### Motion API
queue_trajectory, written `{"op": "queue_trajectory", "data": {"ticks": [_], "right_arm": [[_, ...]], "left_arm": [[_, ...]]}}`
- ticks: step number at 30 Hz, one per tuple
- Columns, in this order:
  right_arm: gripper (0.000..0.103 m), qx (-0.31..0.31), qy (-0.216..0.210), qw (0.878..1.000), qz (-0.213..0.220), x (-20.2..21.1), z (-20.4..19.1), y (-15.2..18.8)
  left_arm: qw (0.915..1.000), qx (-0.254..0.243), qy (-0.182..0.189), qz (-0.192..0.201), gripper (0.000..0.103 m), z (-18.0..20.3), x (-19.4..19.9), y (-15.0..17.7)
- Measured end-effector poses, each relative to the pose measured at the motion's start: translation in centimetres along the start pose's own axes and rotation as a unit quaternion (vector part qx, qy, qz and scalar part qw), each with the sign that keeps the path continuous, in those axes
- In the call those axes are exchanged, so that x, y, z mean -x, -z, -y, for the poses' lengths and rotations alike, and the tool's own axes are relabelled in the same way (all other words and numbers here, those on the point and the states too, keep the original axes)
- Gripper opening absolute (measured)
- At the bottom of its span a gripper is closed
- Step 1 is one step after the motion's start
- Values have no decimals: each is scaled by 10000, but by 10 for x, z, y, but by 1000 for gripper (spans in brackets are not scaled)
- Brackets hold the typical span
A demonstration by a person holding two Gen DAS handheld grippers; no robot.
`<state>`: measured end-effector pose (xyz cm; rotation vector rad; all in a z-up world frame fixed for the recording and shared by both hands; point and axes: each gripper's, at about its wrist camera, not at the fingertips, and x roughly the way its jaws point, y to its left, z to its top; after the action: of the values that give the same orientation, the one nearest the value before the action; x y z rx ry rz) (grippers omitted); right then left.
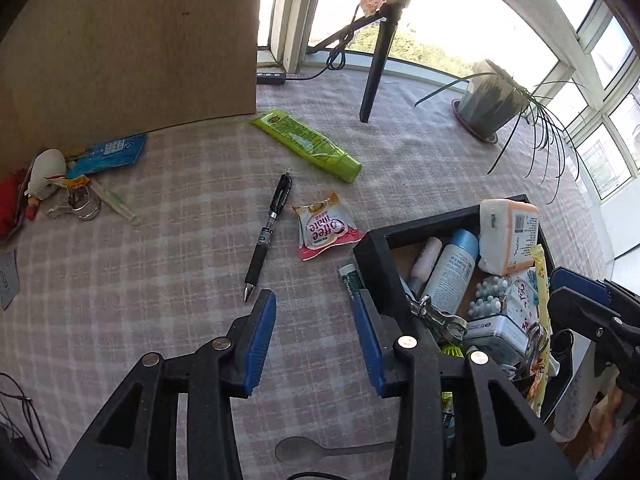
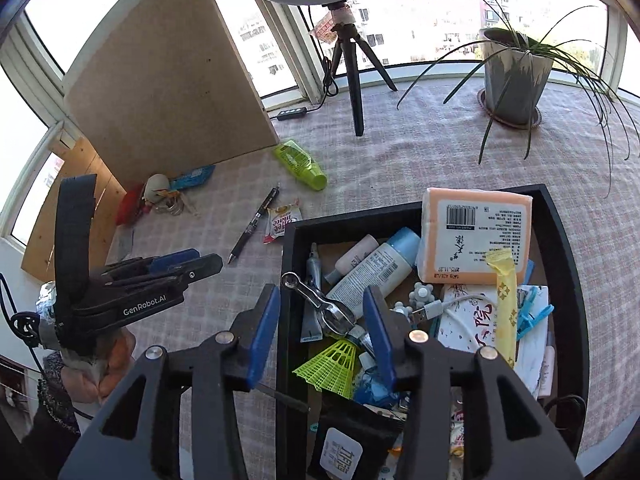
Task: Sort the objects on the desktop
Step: 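Drop the spoon from the left tool and grasp it with the right tool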
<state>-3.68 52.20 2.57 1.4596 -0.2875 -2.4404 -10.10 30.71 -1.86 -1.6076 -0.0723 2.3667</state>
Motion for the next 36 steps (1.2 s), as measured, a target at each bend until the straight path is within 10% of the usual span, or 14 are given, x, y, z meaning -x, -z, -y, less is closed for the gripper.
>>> {"op": "queue_trajectory", "data": {"ticks": [15, 36], "right_arm": [[52, 573, -330, 9935, -927, -111, -62, -54], [48, 2762, -376, 9396, -1987, -151, -144, 119]], "left_arm": [[9990, 214, 23, -384, 37, -66, -44, -16], [9978, 327, -427, -399, 37, -110, -20, 16]]}}
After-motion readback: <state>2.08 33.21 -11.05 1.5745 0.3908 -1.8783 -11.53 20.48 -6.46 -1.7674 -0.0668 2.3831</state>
